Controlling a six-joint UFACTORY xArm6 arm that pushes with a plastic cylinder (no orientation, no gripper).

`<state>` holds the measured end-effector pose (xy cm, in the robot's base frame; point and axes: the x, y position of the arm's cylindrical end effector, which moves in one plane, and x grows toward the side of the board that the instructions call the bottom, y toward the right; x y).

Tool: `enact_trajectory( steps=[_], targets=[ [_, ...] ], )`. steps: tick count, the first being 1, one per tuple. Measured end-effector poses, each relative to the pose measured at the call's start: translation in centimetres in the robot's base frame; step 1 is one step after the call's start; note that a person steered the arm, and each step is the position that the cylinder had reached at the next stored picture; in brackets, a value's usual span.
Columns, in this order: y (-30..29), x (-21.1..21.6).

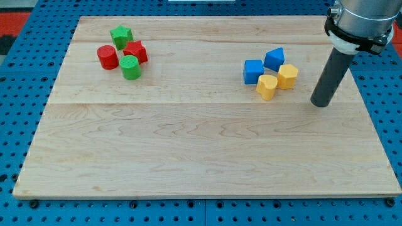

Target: Move the yellow hexagon to the top left of the yellow heart

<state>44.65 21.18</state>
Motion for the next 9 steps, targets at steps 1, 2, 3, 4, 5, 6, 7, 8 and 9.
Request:
enact_trajectory(
  steps=[1,2,3,4,5,6,7,8,9],
  targets=[
    [1.0,-3.5],
    [1.1,-4.8],
    [1.1,-7.3],
    [1.1,-7.6],
    [-1.1,-7.3],
    [-3.6,-6.2],
    [-4.0,-6.2],
    [-6.9,-6.0],
    [-7.0,-6.0]
  ],
)
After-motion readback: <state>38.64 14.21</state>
